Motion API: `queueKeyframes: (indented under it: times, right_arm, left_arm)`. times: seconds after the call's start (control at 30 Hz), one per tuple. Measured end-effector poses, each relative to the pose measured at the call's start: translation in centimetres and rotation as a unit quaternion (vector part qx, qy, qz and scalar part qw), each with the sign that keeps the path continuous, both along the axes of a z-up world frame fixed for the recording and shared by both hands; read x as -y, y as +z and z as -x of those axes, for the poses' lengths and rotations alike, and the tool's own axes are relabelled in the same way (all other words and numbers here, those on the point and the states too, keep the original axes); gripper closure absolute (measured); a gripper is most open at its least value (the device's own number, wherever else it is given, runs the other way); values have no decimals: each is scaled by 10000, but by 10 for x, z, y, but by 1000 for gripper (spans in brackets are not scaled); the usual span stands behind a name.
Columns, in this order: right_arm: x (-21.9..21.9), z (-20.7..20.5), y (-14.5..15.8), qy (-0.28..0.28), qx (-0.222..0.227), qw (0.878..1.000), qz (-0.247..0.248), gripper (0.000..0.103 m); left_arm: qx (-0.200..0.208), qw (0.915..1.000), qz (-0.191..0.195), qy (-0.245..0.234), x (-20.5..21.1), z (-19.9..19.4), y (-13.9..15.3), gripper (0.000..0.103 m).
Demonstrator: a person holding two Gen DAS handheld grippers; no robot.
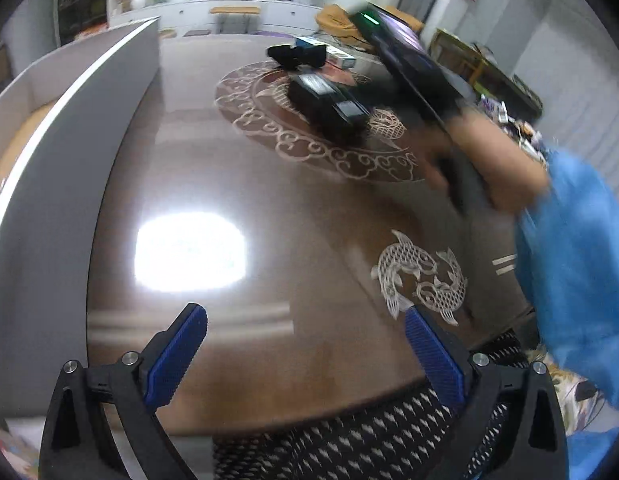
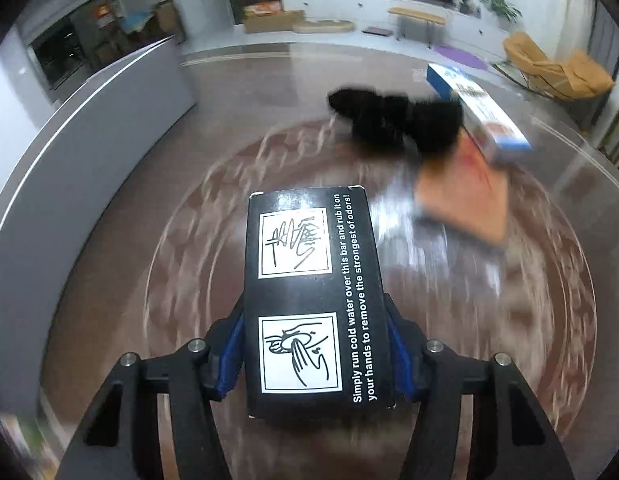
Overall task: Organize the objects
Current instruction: 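Withdraw both grippers from the box back over the table, then grasp the black printed box with the right gripper while the left grasps a black velvet bag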
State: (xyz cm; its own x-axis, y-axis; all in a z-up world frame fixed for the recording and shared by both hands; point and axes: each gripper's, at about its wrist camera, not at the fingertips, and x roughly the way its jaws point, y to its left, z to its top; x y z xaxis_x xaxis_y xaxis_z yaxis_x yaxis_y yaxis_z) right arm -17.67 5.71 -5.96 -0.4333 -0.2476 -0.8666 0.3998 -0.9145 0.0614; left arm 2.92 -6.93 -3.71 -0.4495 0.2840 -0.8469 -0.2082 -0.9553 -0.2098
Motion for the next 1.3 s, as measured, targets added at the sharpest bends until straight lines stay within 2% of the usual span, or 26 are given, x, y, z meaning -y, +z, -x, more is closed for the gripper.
queueKeyframes:
  times: [0.13, 0.23, 0.3, 0.33, 0.37, 0.4, 0.5, 0.6, 0.73, 0.87, 0.93, 0.97, 1.0, 1.1, 1.17, 1.23, 1.3]
  right_arm:
    - [-59, -64, -1, -351, -270, 9989, -168, 43]
    - [-99, -87, 0, -781, -339, 9962, -163, 43]
    - [-124, -98, 0, -1037, -413, 9936, -149, 43]
    - [-131, -98, 1, -1165, -451, 9921, -133, 43]
    - [-139, -105, 2, -1248, -478, 9910, -111, 43]
    - [-146, -110, 2, -1336, -507, 9897, -64, 43]
    - [-155, -112, 3, -1393, -565, 9886, 30, 43]
    - [-157, -116, 1, -1395, -628, 9882, 115, 43]
    - [-157, -121, 1, -1404, -723, 9873, 166, 42]
    - [-159, -121, 0, -1399, -736, 9869, 312, 42]
    - [-162, -120, 1, -1402, -724, 9867, 397, 42]
    - [-162, -120, 1, -1405, -721, 9865, 427, 42]
    - [-162, -120, 1, -1407, -720, 9865, 439, 42]
    - [-161, -117, 1, -1432, -708, 9864, 397, 42]
    - [-161, -107, 2, -1512, -630, 9855, 452, 43]
    - [-161, -95, 3, -1647, -577, 9834, 501, 43]
    - [-155, -74, 2, -1777, -567, 9814, 445, 42]
  left_arm:
    - [-74, 9994, 241, -238, -17, 43, 8, 3]
    - [-341, 9965, 370, -664, -40, 92, 14, 3]
    - [-700, 9872, 757, -1216, -64, 139, 17, 3]
    - [-892, 9803, 997, -1456, -74, 160, 17, 3]
    - [-1140, 9684, 1323, -1778, -86, 186, 17, 3]
    - [-1249, 9618, 1479, -1934, -92, 204, 17, 3]
    - [-1214, 9481, 1863, -2274, -108, 272, 13, 3]
    - [-1049, 9423, 2071, -2410, -114, 326, 8, 3]
    - [-820, 9445, 2059, -2425, -121, 373, -3, 3]
    - [-441, 9564, 1570, -2425, -129, 409, -20, 3]
    - [-116, 9690, 1048, -2236, -122, 420, -28, 21]
    - [-130, 9746, 778, -2096, -117, 421, -26, 42]
    - [-175, 9797, 674, -1878, -111, 419, -24, 47]
    - [-236, 9887, 550, -1377, -89, 391, -23, 51]
    - [-252, 9931, 620, -965, -75, 359, -24, 51]
    - [-174, 9976, 589, -320, -56, 322, -25, 51]
    - [-89, 9983, 450, 366, -37, 275, -26, 51]
